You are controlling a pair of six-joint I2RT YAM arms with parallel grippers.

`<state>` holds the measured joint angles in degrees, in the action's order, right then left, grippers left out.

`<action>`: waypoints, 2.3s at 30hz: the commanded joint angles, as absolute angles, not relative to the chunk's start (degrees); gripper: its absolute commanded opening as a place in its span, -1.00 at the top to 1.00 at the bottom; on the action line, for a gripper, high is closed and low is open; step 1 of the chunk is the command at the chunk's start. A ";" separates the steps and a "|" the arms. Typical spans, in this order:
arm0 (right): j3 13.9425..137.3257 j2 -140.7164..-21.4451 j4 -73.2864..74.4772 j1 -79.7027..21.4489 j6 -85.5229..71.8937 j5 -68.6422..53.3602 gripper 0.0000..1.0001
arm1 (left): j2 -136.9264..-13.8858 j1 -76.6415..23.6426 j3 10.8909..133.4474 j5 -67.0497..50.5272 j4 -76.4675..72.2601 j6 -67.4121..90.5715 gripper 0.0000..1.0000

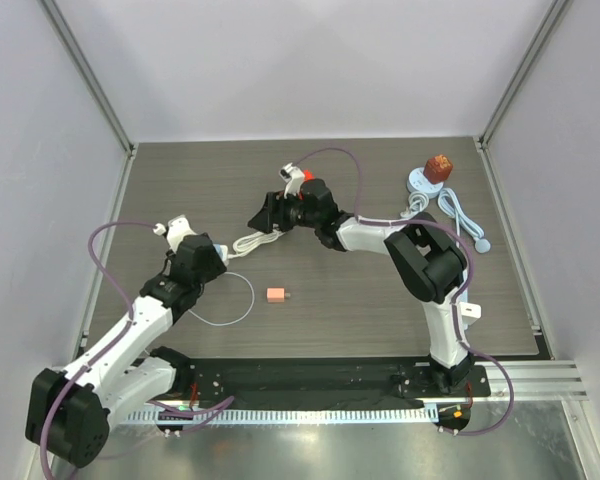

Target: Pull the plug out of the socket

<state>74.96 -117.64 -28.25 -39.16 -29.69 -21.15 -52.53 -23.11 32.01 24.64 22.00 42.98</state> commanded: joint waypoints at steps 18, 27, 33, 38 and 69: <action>79.53 -121.90 -28.04 -39.81 -23.91 -33.31 -0.22 | -69.25 -22.85 34.19 32.08 0.26 31.91 -0.27; 87.18 -127.44 -24.52 -41.57 -23.82 -36.30 -0.14 | -71.80 -22.76 34.72 32.08 -2.46 29.97 -0.04; 88.86 -128.32 -23.20 -42.19 -24.08 -37.17 -0.19 | -74.26 -22.76 36.38 31.73 -0.62 30.41 0.03; 90.09 -128.67 -19.87 -42.27 -23.03 -38.23 -0.21 | -76.11 -22.76 37.88 31.46 1.32 30.67 0.10; 100.46 -135.62 -1.68 -45.09 -16.79 -34.19 0.00 | -62.14 -22.50 29.62 16.53 -11.86 28.83 1.00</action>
